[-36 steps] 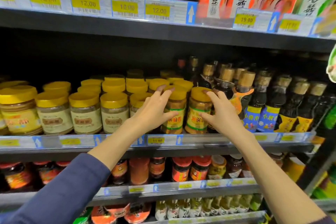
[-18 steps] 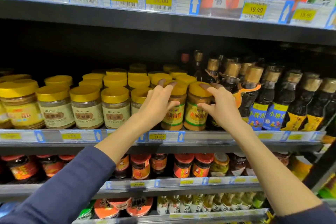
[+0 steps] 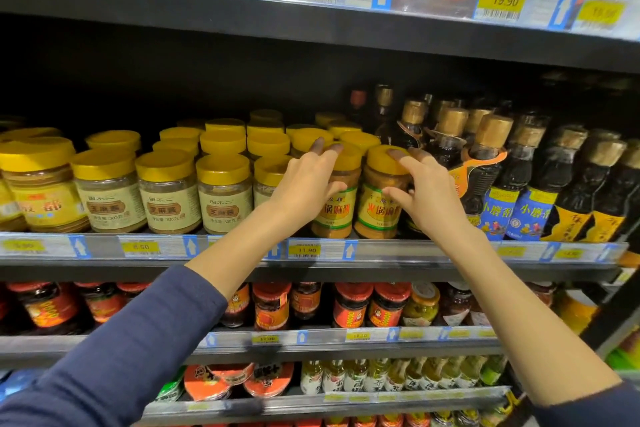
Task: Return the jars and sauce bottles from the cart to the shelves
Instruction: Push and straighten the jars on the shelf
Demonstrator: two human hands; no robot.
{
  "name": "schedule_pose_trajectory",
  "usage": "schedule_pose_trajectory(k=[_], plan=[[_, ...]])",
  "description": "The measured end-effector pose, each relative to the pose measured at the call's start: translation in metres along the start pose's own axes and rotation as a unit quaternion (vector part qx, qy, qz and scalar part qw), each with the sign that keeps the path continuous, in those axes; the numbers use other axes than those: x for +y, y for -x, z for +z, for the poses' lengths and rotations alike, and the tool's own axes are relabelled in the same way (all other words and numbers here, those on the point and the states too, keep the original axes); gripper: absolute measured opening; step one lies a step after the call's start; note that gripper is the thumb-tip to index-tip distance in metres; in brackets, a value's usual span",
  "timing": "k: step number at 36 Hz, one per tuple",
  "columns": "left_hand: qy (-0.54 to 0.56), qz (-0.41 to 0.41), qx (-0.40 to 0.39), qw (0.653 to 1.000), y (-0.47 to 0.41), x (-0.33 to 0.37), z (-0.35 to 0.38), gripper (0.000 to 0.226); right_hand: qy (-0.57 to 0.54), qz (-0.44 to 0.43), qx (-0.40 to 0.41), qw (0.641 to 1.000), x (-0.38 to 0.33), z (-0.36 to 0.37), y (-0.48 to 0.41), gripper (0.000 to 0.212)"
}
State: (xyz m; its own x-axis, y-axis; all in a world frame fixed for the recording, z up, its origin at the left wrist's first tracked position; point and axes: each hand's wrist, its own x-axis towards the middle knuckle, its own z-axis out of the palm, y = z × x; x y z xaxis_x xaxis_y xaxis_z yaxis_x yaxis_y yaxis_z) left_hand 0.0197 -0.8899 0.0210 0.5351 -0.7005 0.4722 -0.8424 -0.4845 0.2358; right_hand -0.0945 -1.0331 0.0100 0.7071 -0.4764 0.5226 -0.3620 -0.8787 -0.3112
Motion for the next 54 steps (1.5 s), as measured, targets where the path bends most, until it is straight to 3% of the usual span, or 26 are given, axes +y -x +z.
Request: schedule_pose_trajectory(k=[12, 20, 27, 36, 47, 54], plan=[[-0.005, 0.027, -0.004, 1.0, 0.006, -0.003, -0.001, 0.067, 0.05, 0.0, -0.014, 0.999, -0.008, -0.007, 0.007, 0.064], [0.085, 0.104, 0.012, 0.991, 0.026, -0.036, 0.001, 0.065, 0.1, 0.021, 0.042, 0.994, -0.014, -0.001, 0.034, 0.066], [0.097, 0.124, 0.024, 0.987, 0.026, -0.042, 0.007, 0.064, 0.084, 0.063, 0.035, 0.994, -0.029, 0.006, 0.049, 0.07], [0.133, 0.164, 0.065, 0.975, 0.04, -0.053, -0.009, 0.063, 0.042, 0.0, 0.064, 0.997, -0.051, 0.02, 0.061, 0.064], [-0.017, 0.163, 0.039, 0.986, 0.107, -0.117, -0.039, 0.049, -0.001, -0.122, -0.032, 0.992, -0.106, 0.07, 0.083, 0.057], [-0.167, 0.13, -0.011, 0.977, 0.13, -0.148, -0.033, 0.06, 0.063, -0.19, -0.049, 0.979, -0.121, 0.086, 0.087, 0.066]])
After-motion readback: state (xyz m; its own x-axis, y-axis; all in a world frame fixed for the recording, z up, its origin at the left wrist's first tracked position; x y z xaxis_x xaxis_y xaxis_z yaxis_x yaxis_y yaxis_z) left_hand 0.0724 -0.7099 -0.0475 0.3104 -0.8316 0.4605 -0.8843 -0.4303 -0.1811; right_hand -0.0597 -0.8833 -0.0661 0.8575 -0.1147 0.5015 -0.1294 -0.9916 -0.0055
